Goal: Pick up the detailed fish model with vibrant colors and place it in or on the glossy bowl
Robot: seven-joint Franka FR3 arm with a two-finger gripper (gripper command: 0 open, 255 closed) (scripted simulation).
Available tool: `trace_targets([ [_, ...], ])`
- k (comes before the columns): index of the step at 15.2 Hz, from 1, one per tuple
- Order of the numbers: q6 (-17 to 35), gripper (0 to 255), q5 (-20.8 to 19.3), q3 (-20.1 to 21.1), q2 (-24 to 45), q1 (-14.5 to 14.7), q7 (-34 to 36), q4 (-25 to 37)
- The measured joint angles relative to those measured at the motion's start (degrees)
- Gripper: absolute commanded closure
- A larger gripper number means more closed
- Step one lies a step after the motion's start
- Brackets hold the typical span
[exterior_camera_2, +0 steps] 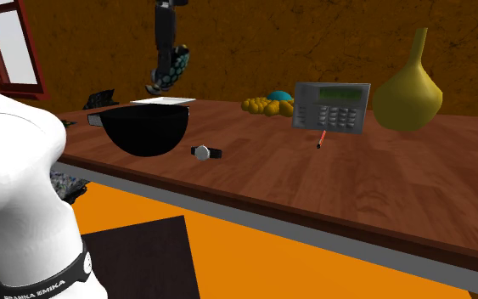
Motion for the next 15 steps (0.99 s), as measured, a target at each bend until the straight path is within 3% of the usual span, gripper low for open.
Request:
trace_targets([
  [6, -2.6, 255, 6.7, 6.4, -4.6, 2.4, 7.3, -1.0],
  [15, 2.3, 255, 8.5, 8.2, -7.5, 3.2, 7.4, -8.7],
])
